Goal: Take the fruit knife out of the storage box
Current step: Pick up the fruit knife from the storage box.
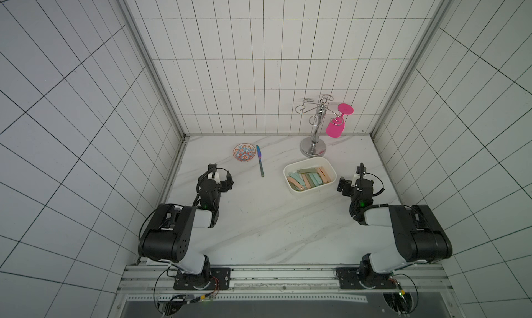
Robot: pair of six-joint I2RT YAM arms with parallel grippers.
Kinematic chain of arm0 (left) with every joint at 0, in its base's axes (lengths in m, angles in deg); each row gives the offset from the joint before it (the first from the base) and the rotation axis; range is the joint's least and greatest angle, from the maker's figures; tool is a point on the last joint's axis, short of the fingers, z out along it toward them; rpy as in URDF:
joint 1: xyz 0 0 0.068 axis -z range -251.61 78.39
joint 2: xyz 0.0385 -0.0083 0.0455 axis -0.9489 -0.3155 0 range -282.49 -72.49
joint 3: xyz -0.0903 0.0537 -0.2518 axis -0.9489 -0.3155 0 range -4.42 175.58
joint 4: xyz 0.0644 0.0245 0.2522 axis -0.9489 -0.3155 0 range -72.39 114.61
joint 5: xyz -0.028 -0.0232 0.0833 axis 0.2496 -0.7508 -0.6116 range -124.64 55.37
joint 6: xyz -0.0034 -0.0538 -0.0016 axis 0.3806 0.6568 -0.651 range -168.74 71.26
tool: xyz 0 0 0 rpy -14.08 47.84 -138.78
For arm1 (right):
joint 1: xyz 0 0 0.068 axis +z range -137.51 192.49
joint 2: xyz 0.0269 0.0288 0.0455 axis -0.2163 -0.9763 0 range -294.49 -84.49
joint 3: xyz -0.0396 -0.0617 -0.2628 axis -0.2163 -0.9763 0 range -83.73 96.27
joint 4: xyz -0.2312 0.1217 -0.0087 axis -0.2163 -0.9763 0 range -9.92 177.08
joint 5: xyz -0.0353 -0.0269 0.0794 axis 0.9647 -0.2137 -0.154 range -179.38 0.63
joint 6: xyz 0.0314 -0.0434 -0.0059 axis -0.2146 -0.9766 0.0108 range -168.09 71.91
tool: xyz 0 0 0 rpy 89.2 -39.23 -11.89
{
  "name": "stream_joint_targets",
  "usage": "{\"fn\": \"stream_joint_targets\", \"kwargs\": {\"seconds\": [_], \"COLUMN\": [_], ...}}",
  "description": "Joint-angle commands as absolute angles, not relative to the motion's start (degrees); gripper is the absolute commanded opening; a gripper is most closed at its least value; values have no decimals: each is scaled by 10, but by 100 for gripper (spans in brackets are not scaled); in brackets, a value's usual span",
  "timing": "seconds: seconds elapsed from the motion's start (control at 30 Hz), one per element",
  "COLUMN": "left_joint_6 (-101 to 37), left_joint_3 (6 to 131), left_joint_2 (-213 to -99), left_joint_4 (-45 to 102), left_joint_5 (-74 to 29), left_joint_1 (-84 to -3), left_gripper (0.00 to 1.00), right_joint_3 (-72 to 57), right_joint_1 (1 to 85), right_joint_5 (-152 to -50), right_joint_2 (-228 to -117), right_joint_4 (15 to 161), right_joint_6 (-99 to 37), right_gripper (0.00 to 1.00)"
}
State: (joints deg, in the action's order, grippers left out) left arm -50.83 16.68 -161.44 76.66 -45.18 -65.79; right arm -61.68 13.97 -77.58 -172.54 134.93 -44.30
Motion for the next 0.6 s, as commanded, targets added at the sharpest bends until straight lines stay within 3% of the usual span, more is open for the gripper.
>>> {"fn": "stream_joint_targets", "kwargs": {"seconds": [0.0, 0.3, 0.43, 0.57], "left_joint_6": [-501, -542, -572, -549], "left_joint_3": [175, 205, 214, 236], "left_joint_2": [-1617, -1559, -1533, -1503], "left_joint_4": [771, 689, 666, 636], "left_joint_5": [-457, -520, -554, -540], "left_joint_1": [-660, -609, -574, -565], "left_gripper": [97, 98, 98, 98], "right_joint_3": [-603, -537, -487, -433], "right_joint_1": [131, 131, 130, 127], "right_joint_5": [-780, -741, -678, -774], "right_joint_2": [-1728, -1629, -1584, -1565], "right_joint_4": [1365, 1174, 1047, 953], "right_joint_6": [-447, -431, -311, -253], "right_gripper": [98, 98, 98, 99]}}
